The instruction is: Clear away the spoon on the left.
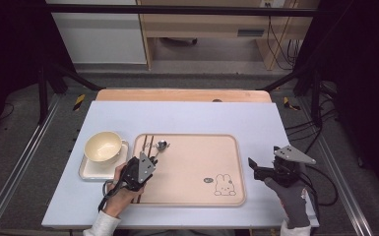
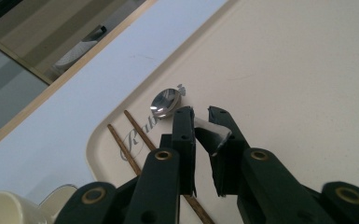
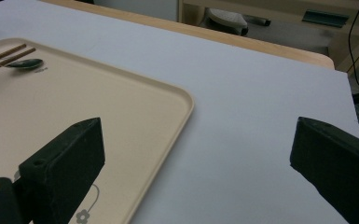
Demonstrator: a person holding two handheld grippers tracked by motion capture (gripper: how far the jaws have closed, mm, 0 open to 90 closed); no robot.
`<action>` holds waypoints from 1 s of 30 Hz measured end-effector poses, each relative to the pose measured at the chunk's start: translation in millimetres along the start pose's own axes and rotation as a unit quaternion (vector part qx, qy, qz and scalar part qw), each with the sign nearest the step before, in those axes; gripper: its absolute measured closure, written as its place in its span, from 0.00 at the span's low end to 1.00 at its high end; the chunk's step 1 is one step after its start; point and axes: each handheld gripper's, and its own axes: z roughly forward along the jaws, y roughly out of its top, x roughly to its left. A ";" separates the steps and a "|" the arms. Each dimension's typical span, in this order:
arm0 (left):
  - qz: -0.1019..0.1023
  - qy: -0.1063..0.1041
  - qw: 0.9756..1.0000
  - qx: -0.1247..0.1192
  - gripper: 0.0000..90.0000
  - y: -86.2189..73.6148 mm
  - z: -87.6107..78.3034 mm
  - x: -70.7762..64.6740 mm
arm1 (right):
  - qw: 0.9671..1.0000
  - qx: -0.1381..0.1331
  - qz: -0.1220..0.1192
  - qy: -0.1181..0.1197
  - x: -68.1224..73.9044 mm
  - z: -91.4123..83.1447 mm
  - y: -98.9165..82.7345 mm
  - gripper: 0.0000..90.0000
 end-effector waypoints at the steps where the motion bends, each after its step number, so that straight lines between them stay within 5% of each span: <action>1: 0.004 0.000 1.000 0.002 0.89 0.0 0.5 -0.6 | 1.000 0.000 0.000 -0.001 -0.1 -0.1 0.0 0.04; 16: 0.039 -0.007 0.999 0.019 0.80 0.1 5.1 -6.5 | 1.000 -0.004 0.000 -0.001 -0.9 -1.3 0.3 0.04; 30: 0.044 -0.024 0.998 0.040 0.60 -2.1 11.5 -10.2 | 1.000 -0.004 0.001 -0.002 -1.2 -2.1 0.6 0.04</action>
